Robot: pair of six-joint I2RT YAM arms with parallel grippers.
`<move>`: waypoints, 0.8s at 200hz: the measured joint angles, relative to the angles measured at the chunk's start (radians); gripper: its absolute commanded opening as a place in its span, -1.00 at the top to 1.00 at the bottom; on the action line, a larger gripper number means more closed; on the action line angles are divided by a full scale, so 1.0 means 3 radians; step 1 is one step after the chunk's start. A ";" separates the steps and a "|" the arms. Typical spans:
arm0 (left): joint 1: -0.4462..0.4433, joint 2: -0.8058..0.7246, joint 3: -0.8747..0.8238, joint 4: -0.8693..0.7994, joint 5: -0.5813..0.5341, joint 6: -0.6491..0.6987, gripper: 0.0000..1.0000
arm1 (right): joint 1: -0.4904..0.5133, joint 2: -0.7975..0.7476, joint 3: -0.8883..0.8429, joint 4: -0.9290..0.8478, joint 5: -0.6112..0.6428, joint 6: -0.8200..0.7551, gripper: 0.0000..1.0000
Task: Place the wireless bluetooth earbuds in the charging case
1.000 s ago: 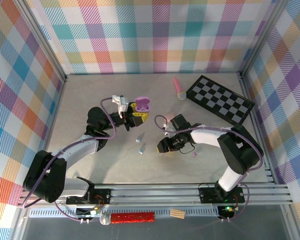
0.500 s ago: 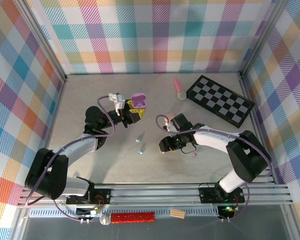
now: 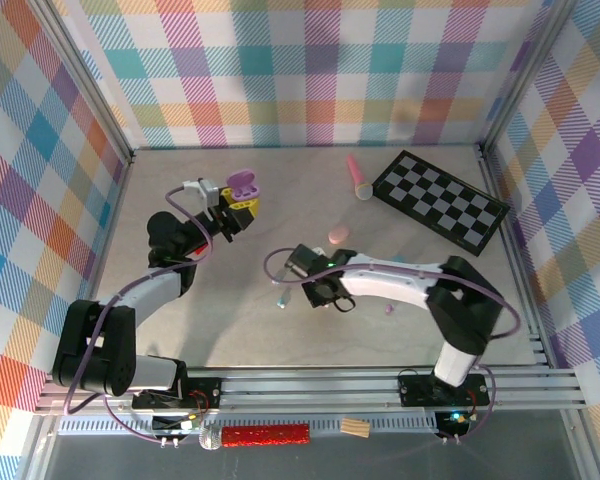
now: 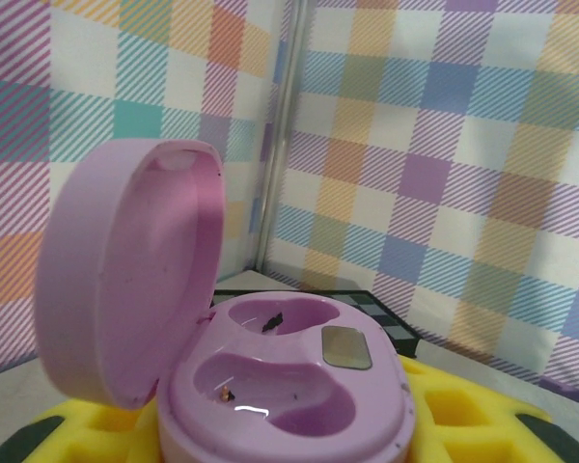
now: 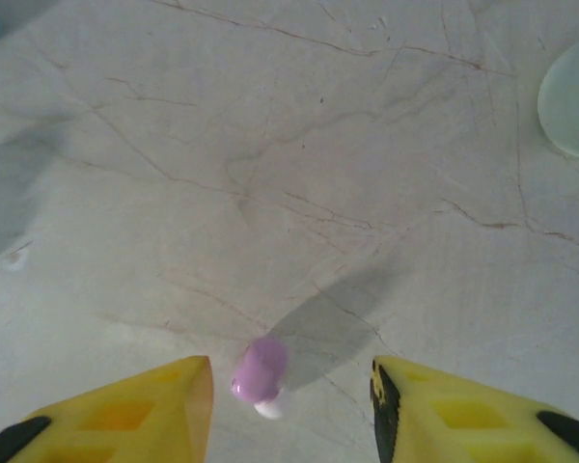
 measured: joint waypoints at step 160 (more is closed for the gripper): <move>0.0065 -0.0097 -0.0069 0.0008 0.0011 -0.0039 0.24 | 0.0497 0.0913 0.0744 -0.0997 0.0828 0.0593 0.45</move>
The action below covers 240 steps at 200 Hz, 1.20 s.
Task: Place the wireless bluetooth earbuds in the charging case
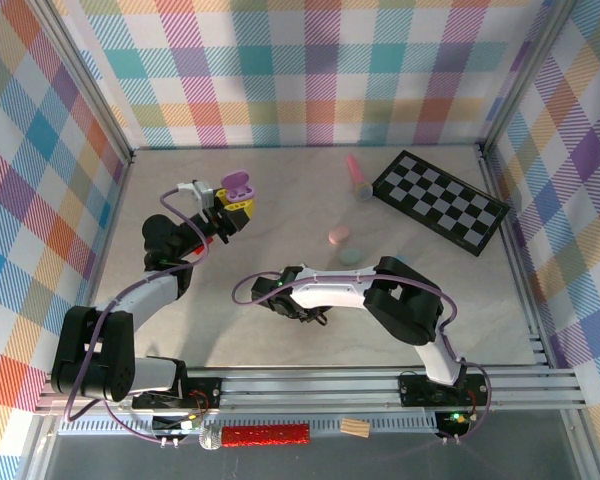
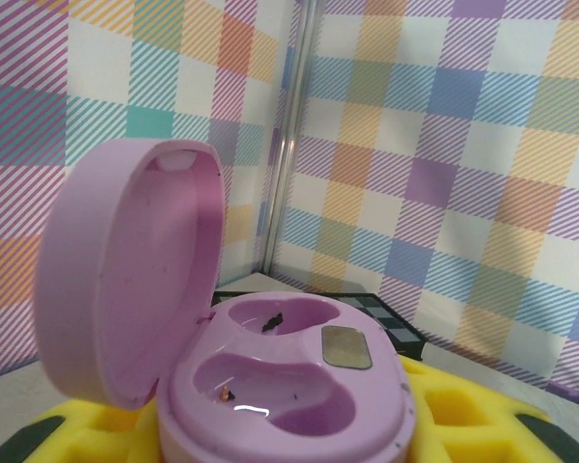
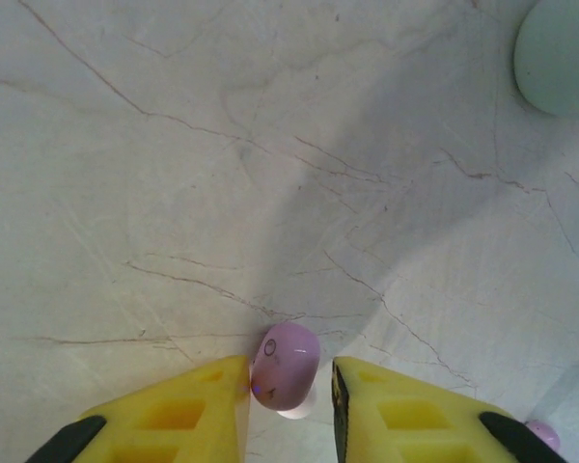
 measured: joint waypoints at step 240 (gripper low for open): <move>-0.0001 0.0001 -0.0055 0.0088 0.0027 -0.0046 0.24 | -0.0674 -0.0928 -0.0718 0.0914 -0.1031 -0.0127 0.56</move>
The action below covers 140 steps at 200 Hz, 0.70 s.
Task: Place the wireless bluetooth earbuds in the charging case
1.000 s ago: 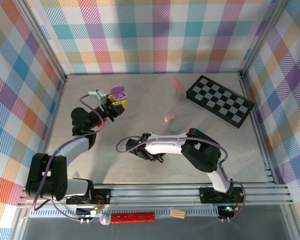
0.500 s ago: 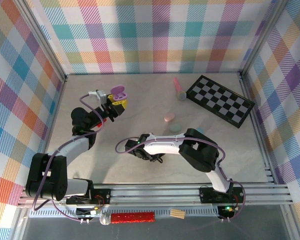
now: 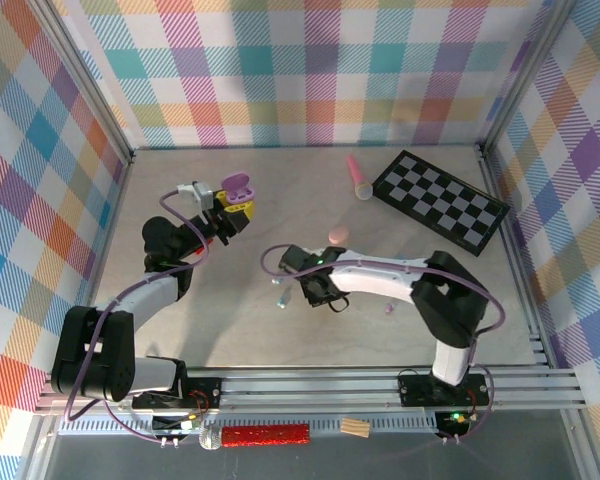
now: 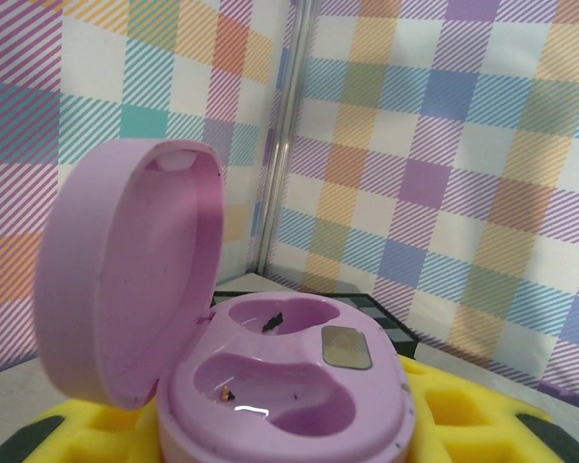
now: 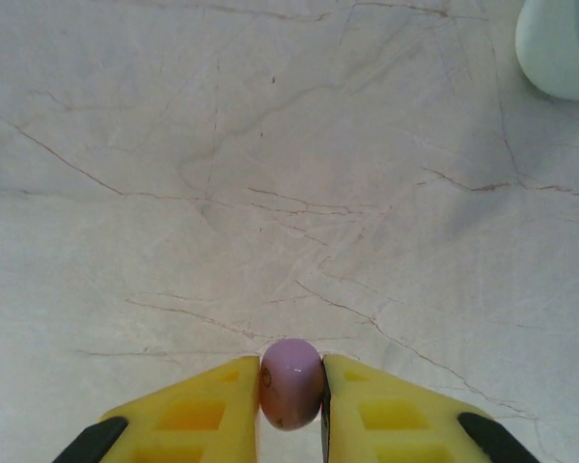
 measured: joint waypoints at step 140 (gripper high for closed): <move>-0.0787 -0.0109 -0.0099 -0.0516 -0.0445 0.0769 0.24 | -0.1314 -0.1386 -0.1058 0.1161 -0.2169 0.0327 0.54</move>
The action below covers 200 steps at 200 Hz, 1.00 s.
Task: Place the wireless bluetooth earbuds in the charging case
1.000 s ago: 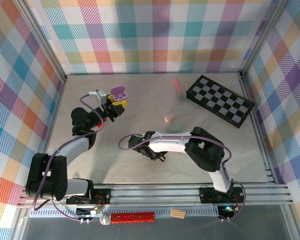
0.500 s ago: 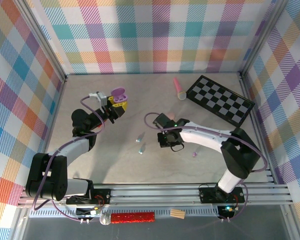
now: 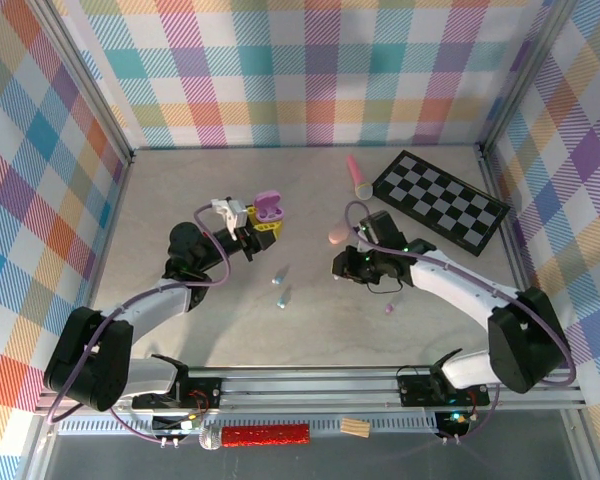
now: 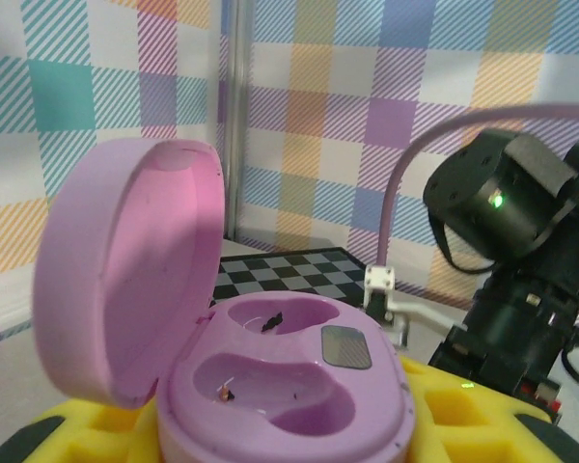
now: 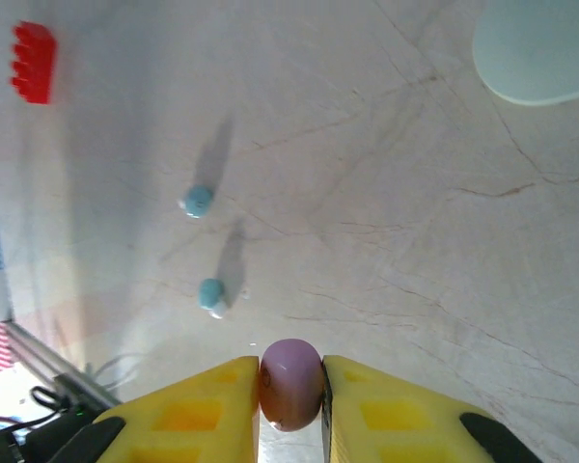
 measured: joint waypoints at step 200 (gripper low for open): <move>-0.0852 0.0342 0.0275 -0.0379 -0.0629 0.0820 0.24 | 0.0069 -0.0411 0.0969 0.0003 -0.0498 -0.0118 0.52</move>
